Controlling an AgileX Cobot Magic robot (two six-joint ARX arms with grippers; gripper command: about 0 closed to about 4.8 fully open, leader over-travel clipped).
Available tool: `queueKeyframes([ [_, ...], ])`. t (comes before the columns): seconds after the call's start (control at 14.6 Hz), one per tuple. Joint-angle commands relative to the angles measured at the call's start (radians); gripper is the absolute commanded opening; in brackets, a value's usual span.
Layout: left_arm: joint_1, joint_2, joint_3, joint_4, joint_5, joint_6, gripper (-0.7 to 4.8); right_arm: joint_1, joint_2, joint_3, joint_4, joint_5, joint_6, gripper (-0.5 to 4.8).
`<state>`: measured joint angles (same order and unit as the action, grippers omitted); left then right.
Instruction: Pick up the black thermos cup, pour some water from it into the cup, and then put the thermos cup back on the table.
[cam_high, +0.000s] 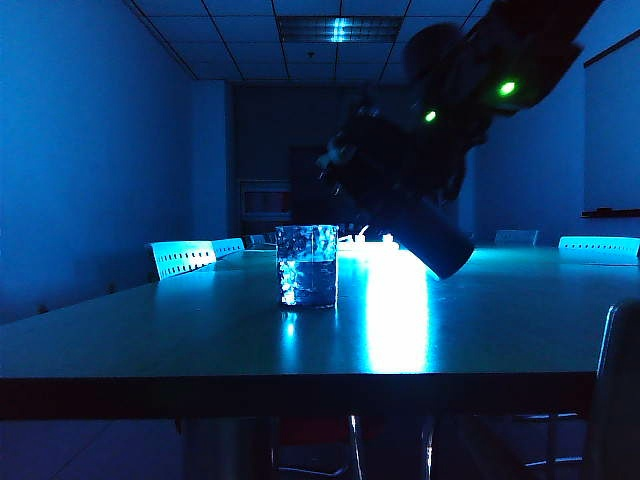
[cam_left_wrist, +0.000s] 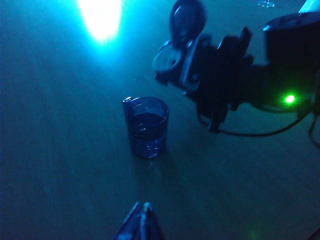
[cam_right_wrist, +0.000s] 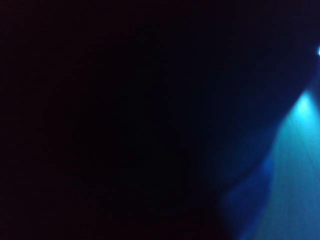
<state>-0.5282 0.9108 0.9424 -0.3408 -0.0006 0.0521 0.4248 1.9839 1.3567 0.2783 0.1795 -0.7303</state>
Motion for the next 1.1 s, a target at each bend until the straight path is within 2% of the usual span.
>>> queueKeyframes([
  [0.07, 0.0, -0.002, 0.003, 0.015, 0.005, 0.0, -0.05, 0.01, 0.016, 0.071, 0.033, 0.032, -0.015, 0.85],
  [0.48, 0.0, -0.002, 0.003, 0.014, 0.005, 0.0, -0.05, 0.015, 0.042, 0.077, 0.034, 0.073, -0.204, 0.85],
  [0.82, 0.0, -0.002, 0.003, 0.012, 0.005, 0.001, -0.05, 0.016, 0.05, 0.076, 0.045, 0.073, -0.272, 0.85],
  [1.1, 0.0, -0.002, 0.003, 0.005, 0.005, 0.027, -0.05, 0.015, 0.05, 0.076, 0.044, 0.072, -0.268, 0.85],
])
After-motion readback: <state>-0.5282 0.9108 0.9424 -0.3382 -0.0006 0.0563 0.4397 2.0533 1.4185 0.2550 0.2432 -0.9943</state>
